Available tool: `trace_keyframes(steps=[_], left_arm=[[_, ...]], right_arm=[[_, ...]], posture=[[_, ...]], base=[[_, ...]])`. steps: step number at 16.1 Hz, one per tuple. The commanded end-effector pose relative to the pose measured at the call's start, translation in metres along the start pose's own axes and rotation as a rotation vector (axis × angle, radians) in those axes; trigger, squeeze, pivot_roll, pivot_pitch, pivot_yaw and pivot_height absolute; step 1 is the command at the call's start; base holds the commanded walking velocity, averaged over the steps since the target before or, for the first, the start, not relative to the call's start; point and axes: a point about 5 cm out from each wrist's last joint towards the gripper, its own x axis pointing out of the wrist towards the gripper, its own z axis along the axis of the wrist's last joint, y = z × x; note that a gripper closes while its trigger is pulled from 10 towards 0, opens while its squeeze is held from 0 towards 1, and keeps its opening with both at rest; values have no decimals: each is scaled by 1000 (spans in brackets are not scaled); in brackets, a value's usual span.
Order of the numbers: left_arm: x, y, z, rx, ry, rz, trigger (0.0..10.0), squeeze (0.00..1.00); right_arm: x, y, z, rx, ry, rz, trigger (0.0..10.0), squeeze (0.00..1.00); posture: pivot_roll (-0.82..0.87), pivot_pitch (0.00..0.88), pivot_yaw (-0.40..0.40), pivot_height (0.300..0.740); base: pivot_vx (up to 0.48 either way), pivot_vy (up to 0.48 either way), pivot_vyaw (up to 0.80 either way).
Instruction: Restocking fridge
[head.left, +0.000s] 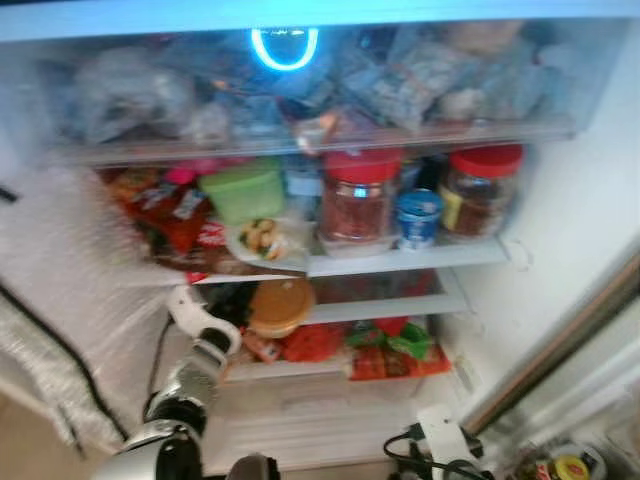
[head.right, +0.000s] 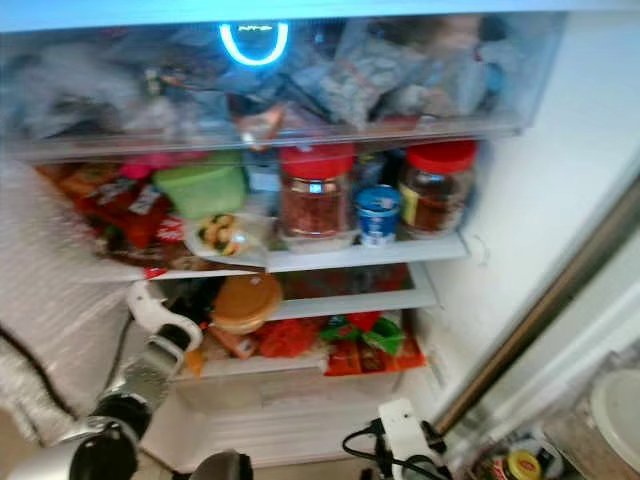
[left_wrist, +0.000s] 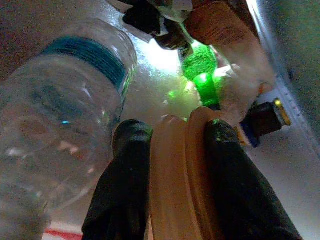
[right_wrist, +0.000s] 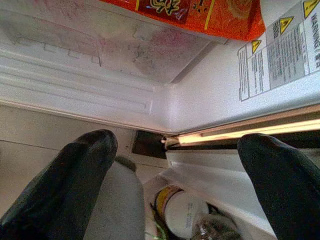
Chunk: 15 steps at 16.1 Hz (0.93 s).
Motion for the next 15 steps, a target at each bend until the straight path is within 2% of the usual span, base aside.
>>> trace_keyframes(steps=[1,6,12,15], left_arm=[[0,2,-1,-6,6,26,10000,0],[5,-1,0,-9,-19,80,10000,0],[11,-2,13,30,-102,191,10000,0],[13,-5,14,36,-106,219,10000,0]], right_arm=[[0,2,-1,2,8,6,10000,0],[-1,2,-2,-2,9,9,10000,0],[-1,3,-5,-9,12,13,10000,0],[-3,3,-9,-14,15,16,10000,0]], posture=[[32,0,1,656],[24,0,2,656],[-3,0,5,656],[-34,0,8,656]], base=[[0,0,0],[0,0,0],[0,0,0],[0,0,0]])
